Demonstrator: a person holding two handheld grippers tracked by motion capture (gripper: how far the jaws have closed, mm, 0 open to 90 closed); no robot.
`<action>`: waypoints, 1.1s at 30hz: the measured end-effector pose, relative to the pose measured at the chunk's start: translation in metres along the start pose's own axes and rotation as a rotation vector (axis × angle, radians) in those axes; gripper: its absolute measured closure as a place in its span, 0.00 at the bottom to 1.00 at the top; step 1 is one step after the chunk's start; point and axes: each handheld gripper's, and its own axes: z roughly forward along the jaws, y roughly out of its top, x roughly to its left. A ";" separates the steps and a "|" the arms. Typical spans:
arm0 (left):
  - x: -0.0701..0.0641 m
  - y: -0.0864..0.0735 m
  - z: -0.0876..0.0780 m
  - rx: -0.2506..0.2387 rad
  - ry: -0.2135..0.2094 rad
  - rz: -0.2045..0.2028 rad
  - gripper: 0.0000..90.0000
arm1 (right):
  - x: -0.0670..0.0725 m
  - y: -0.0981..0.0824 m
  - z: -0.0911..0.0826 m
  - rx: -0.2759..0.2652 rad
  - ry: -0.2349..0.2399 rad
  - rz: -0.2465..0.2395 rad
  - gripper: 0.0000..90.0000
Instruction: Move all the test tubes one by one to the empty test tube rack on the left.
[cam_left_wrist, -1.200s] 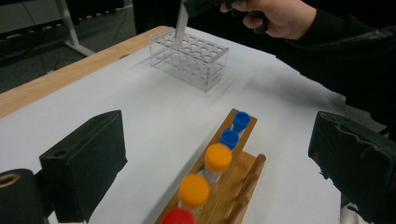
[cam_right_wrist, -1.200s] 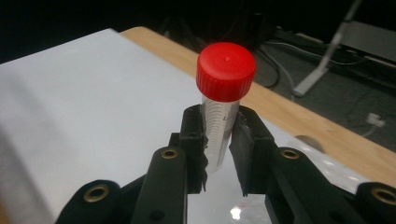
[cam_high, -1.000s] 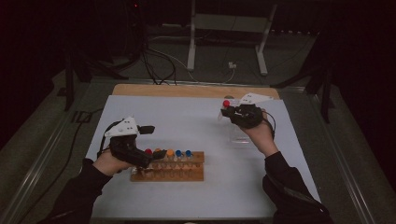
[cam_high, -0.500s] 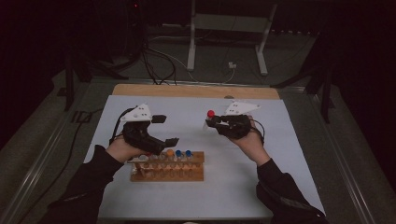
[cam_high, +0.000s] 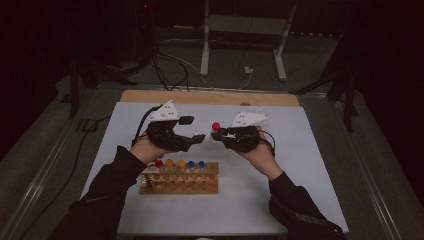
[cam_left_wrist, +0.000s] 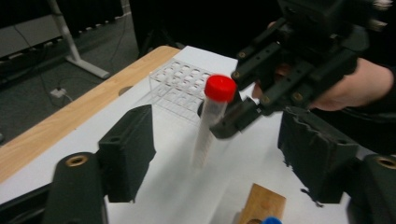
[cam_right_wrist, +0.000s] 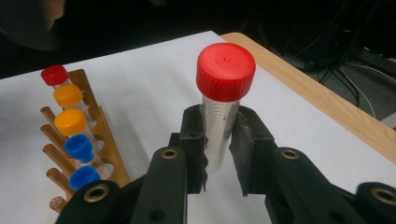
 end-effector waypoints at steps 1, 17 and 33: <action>-0.001 0.001 0.002 0.002 0.009 0.006 0.34 | 0.001 0.001 0.001 0.002 0.003 -0.004 0.84; -0.008 0.011 0.028 0.038 0.041 0.082 0.61 | 0.008 0.006 0.006 0.024 0.019 -0.014 0.84; -0.005 0.011 0.037 0.056 0.009 0.085 0.79 | 0.007 0.006 0.006 0.024 0.012 -0.006 0.83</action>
